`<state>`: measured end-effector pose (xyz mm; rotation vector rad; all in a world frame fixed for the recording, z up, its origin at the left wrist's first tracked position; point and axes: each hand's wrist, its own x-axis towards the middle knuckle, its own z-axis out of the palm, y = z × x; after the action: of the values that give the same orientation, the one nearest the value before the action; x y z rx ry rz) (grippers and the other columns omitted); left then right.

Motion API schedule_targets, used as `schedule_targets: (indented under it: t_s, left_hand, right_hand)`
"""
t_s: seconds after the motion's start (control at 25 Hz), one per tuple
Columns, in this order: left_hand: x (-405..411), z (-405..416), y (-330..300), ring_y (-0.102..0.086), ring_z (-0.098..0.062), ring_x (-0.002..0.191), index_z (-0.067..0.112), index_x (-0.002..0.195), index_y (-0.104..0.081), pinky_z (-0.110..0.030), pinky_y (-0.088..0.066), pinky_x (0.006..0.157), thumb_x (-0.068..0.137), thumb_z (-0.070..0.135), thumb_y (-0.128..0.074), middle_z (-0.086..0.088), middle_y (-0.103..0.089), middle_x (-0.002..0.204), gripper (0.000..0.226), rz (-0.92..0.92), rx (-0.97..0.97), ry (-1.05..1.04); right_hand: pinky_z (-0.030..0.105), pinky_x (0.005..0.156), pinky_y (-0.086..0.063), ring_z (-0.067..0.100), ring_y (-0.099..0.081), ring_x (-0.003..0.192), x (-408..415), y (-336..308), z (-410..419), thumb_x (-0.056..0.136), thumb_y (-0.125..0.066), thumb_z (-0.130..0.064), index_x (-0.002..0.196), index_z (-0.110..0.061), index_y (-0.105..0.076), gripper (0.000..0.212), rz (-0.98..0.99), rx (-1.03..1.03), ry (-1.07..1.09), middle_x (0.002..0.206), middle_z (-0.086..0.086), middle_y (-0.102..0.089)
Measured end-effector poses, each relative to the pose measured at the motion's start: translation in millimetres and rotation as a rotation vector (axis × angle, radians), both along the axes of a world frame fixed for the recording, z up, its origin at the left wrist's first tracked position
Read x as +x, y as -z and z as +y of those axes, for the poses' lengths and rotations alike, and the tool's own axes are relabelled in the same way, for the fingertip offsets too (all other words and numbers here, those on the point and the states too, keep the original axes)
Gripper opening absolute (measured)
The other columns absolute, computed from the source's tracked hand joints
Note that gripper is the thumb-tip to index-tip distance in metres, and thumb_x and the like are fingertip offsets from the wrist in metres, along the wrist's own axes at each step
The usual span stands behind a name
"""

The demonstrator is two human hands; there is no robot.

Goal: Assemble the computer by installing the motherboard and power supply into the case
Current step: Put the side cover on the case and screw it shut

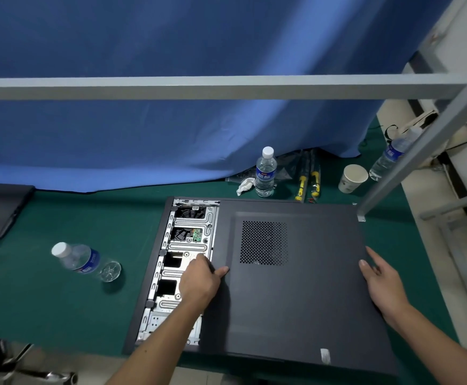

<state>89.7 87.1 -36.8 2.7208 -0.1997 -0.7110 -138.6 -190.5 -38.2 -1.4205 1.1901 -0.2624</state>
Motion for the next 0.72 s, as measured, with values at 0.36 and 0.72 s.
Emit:
schedule_targets:
  t_s: [0.36, 0.72]
  left_hand:
    - [15, 11, 2, -0.062, -0.028, 0.081, 0.007, 0.09, -0.058, -0.032, -0.042, 0.067, 0.088, 0.048, -0.068, -0.007, -0.065, 0.091, 0.043, -0.01, 0.102, -0.049]
    - [15, 14, 8, -0.054, -0.022, 0.075, 0.012, 0.086, -0.054, -0.03, -0.039, 0.066, 0.086, 0.049, -0.07, 0.0, -0.059, 0.081, 0.04, -0.005, 0.036, -0.031]
  right_hand:
    - [0.025, 0.098, -0.042, 0.0, -0.057, 0.107, 8, 9, 7, 0.103, -0.049, -0.016, 0.15, -0.031, -0.036, 0.051, 0.022, 0.082, -0.127, 0.125, -0.005, -0.061]
    - [0.036, 0.108, -0.042, 0.018, -0.051, 0.129, 4, 7, 2, 0.104, -0.048, -0.016, 0.152, -0.03, -0.033, 0.052, 0.052, 0.088, -0.151, 0.139, 0.001, -0.056]
